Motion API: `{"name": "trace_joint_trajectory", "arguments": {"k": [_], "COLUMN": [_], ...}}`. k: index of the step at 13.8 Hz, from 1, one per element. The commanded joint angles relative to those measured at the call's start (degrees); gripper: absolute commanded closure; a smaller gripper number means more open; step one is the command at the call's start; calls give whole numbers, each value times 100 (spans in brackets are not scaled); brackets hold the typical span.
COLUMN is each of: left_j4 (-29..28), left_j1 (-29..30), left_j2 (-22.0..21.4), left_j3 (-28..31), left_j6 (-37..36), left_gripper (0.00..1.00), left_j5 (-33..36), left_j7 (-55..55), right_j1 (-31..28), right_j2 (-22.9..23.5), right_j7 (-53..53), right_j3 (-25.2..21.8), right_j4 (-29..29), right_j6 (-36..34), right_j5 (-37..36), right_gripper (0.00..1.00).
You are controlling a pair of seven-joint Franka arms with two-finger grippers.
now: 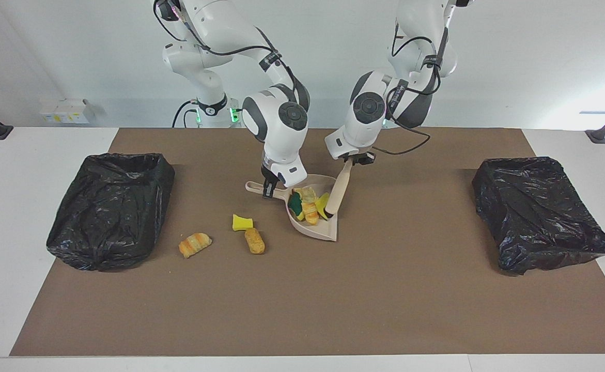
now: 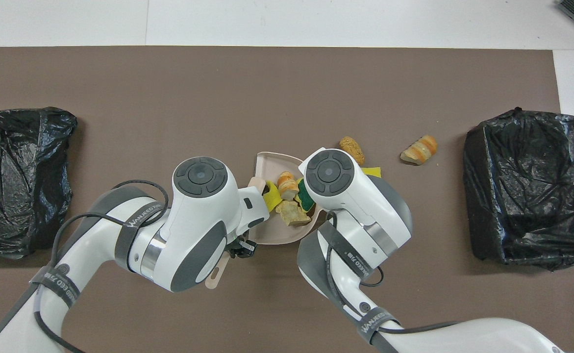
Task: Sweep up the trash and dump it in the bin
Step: 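Carry the dustpan to the nearer black bag with the right gripper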
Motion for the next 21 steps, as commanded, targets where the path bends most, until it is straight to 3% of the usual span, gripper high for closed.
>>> {"name": "trace_joint_trajectory", "arguments": {"k": [1,8,15,21], "left_j4": [38,372,-664,-1288], "left_j1": [-22,215,-250,-1207], "left_j2": [-168,-439,-1055,-802], "left_j3": [48,118,57,57], "left_j6": [118,101,942,2146], "left_gripper": [100,100,100,100], "left_j5": [-44,0,44,44], "left_j7": [-1075,-1958,-2756,-3318], "right_j1": [-235,-577,-1648,-2852], "right_j2": [-7,-165,-411,-420], "right_j7": [-432,-1239,-2453,-4201], "right_j3": [48,48,21,-22], "right_j4": [32,418,840,1156], "right_j6": [103,-317,-713,-820], "right_j5": [72,81,63,-51], "right_gripper": [100,100,100,100]}}
